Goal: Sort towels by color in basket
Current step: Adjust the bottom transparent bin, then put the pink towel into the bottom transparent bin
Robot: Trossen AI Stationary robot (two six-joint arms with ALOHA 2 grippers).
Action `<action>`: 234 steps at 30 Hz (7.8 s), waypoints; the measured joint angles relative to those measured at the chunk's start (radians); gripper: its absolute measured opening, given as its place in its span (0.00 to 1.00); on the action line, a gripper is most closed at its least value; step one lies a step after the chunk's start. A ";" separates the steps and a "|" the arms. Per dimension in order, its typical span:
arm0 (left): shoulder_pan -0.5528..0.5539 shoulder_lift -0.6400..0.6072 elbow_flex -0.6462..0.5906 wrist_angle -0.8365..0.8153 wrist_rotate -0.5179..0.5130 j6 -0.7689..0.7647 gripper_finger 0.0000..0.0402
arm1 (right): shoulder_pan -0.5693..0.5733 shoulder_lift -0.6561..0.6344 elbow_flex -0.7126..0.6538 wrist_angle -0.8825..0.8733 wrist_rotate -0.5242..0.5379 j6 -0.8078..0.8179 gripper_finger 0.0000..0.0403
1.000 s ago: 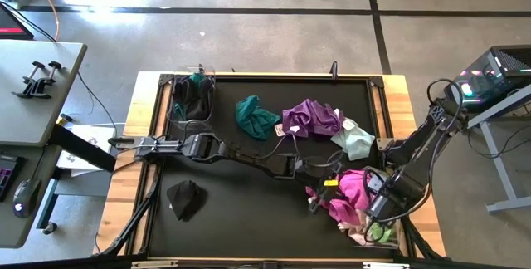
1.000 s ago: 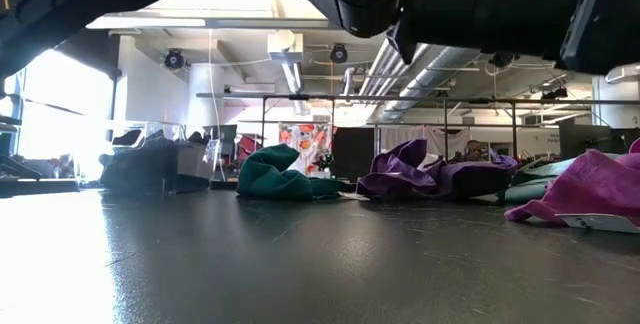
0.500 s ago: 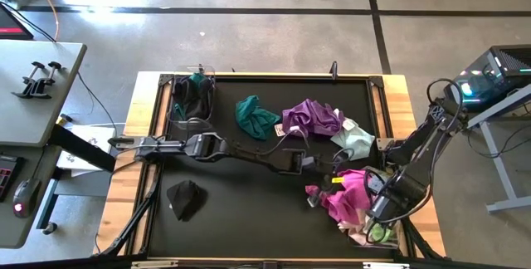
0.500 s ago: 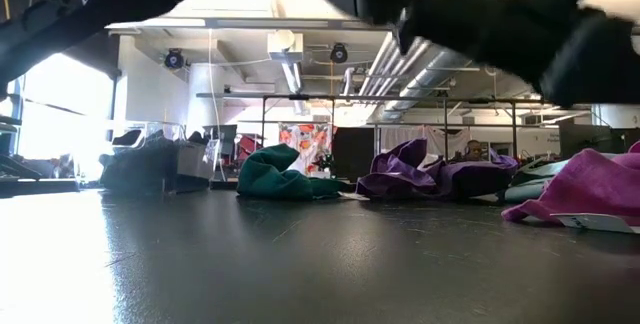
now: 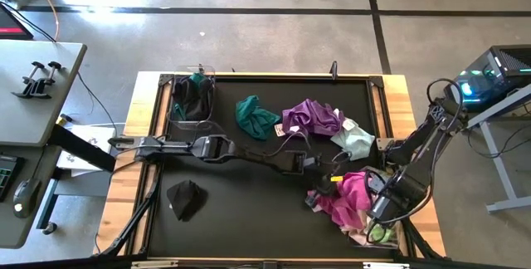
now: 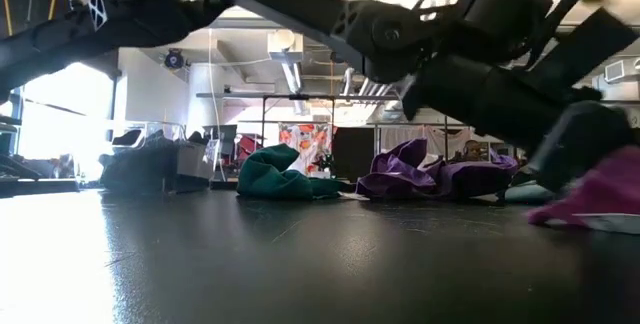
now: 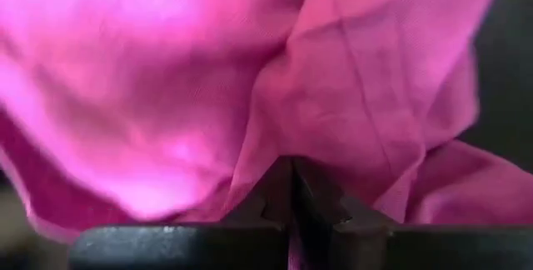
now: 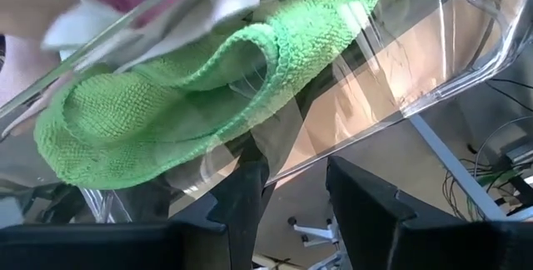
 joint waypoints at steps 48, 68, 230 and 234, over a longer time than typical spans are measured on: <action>-0.012 -0.088 0.003 0.028 -0.150 0.014 0.00 | -0.044 -0.029 0.237 -0.029 0.419 -0.018 0.35; -0.096 -0.320 0.001 -0.532 -0.438 -0.011 0.00 | -0.419 -0.022 0.247 -0.115 0.236 -0.113 0.67; -0.133 -1.067 -1.212 -0.181 -1.109 -0.272 0.00 | -0.276 -0.091 -0.023 0.459 1.054 -0.516 0.44; -0.121 -1.073 -1.213 -0.263 -1.093 -0.345 0.00 | -0.359 -0.050 -0.102 0.721 1.001 -0.746 0.44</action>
